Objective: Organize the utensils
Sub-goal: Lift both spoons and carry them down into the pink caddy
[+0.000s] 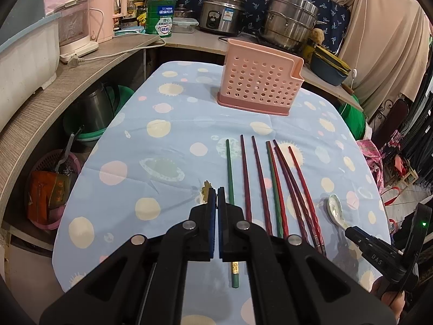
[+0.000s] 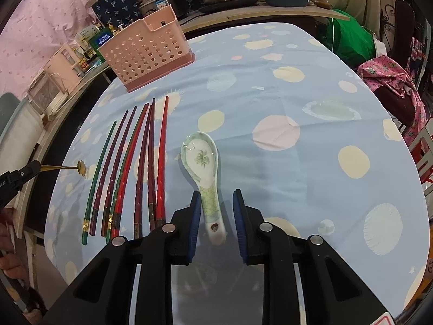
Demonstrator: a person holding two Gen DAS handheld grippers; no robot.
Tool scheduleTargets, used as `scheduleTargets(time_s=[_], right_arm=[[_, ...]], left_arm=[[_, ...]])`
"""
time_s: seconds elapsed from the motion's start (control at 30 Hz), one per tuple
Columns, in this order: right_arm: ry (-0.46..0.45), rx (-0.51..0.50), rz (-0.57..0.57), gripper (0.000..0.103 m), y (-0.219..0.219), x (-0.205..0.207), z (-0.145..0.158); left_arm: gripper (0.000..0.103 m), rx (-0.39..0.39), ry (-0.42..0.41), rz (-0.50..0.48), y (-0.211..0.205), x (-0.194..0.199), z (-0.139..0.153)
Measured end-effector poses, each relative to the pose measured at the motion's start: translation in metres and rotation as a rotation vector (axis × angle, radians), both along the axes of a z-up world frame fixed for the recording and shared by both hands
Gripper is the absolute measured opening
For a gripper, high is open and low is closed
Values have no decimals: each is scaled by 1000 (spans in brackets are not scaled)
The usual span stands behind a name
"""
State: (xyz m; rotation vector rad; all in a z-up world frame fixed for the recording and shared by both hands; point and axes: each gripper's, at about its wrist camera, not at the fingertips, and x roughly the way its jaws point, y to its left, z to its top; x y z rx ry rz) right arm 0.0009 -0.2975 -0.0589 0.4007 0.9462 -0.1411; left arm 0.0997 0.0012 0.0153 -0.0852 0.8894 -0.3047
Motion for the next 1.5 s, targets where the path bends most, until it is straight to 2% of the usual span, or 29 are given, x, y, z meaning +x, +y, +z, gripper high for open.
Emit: scheduleTargets(time_s=[0.1, 0.3, 0.53, 0.7, 0.83, 1.03, 1.27, 1.37, 1.5], right_arm=[[7, 12, 12, 11, 2, 0, -2], [-10, -14, 16, 10, 6, -5, 7], [-96, -85, -4, 7, 2, -4, 49], [-137, -121, 0, 7, 0, 9, 66], [-185, -144, 18, 7, 1, 25, 87], [-293, -163, 36, 7, -6, 77, 134], [-397, -196, 50, 7, -6, 157, 185], [-409, -210, 49, 7, -7, 191, 195], [-401, -177, 44, 7, -17, 231, 196]], left_arm=[[1, 0, -1, -2, 0, -1, 1], [1, -4, -7, -2, 1, -2, 4], [1, -32, -52, -4, 5, -1, 28], [1, -67, -69, -3, 7, 15, 49], [1, -63, -78, -12, 2, 32, 65], [1, -52, -145, -34, -17, 74, 110], [1, -107, -191, -66, -43, 135, 164], [1, -117, -199, -63, -51, 161, 177], [1, -113, -189, -59, -61, 191, 174]])
